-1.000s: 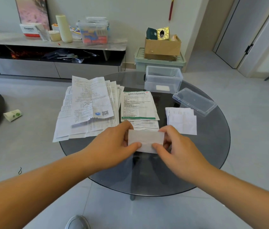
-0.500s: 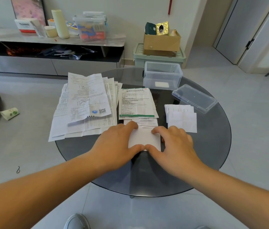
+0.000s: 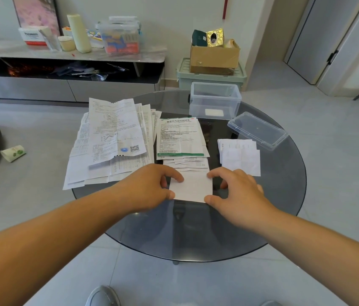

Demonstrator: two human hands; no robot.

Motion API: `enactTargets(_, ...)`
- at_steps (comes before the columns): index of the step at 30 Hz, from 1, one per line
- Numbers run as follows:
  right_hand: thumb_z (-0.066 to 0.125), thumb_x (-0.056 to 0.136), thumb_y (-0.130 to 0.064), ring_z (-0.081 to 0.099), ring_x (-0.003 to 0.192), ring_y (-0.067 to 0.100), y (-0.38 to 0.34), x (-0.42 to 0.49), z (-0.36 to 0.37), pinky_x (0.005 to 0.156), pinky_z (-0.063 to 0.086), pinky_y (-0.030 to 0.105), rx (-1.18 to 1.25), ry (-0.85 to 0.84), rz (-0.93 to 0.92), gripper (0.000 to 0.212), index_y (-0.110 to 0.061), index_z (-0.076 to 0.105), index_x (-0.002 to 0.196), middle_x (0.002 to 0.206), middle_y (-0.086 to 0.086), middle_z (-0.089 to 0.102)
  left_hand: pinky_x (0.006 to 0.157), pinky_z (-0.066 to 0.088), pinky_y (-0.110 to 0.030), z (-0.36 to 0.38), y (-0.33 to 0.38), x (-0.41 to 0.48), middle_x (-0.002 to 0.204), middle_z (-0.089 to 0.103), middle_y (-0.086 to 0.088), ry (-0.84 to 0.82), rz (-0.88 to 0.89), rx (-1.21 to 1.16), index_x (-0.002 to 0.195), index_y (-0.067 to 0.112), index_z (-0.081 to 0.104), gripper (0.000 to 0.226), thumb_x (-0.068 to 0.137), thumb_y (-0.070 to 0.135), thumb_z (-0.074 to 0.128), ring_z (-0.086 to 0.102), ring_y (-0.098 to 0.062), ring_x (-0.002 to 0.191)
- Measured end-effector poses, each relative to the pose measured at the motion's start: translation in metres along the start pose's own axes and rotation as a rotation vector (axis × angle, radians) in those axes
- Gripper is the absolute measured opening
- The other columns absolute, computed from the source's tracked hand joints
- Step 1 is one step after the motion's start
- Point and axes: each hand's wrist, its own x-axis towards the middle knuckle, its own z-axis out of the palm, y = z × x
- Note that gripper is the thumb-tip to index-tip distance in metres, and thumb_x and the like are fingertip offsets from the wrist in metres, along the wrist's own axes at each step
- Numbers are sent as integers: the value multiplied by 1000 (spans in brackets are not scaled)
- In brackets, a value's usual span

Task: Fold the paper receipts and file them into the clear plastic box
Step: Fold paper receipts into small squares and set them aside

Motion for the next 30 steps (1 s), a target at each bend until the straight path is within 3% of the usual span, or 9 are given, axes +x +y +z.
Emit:
enactTargets(3,69,89,-44,45,115,18,1,-2,-3,101,41,38,33,-14,-2,46,-45,47,128,111,-10,47,68,40,-11,0,2,-5,96,55,10,-11,37,72,131,40,62,39,96,24,65,58,-9,84)
enactTargets(8,73,88,-36,55,105,6,-3,-7,-13,84,45,21,274,56,-19,36,-39,52,117,114,-13,54,99,36,-24,8,2,-27,115,40,12,23,267,434,143,43,48,41,102,45,45,38,-9,109)
enactTargets(11,78,85,-30,59,106,8,-7,-7,-20,87,51,24,407,48,25,40,-32,56,118,111,-15,56,101,35,-24,10,6,-34,121,41,13,33,321,502,144,42,47,43,101,51,43,36,-8,113)
enactTargets(15,83,80,-21,64,102,15,-10,-7,-18,88,59,42,615,-8,126,40,-28,61,113,109,-5,60,101,40,-25,12,11,-34,123,48,14,44,276,446,129,40,54,40,93,58,55,42,-7,114)
enactTargets(18,83,80,-14,69,92,19,-11,-8,-16,74,62,35,722,-41,167,44,-23,59,116,108,2,63,99,42,-27,14,12,-30,117,49,14,40,234,386,117,40,54,40,86,63,62,44,-7,110)
enactTargets(20,84,80,-16,70,80,16,-10,-9,-14,61,55,23,682,-56,163,50,-26,52,118,100,1,67,97,42,-27,15,12,-28,114,49,15,52,215,360,113,41,53,40,83,65,63,44,-7,107)
enactTargets(22,83,80,-16,71,66,15,-9,-10,-10,55,51,21,617,-69,133,49,-27,51,116,88,2,71,96,42,-26,17,11,-27,112,48,15,77,211,350,111,41,52,40,82,68,62,44,-8,106)
enactTargets(26,81,81,-12,70,60,16,-8,-7,-9,53,55,26,575,-68,75,34,-23,61,107,76,3,73,101,37,-24,21,9,-28,119,44,15,108,246,271,113,40,55,37,84,63,63,39,-7,113)
enactTargets(30,82,81,-15,70,67,14,-6,-4,-13,60,57,27,521,-62,5,24,-23,67,99,75,0,74,102,33,-14,10,9,-24,126,49,19,87,308,67,111,37,63,18,93,41,64,42,5,117)
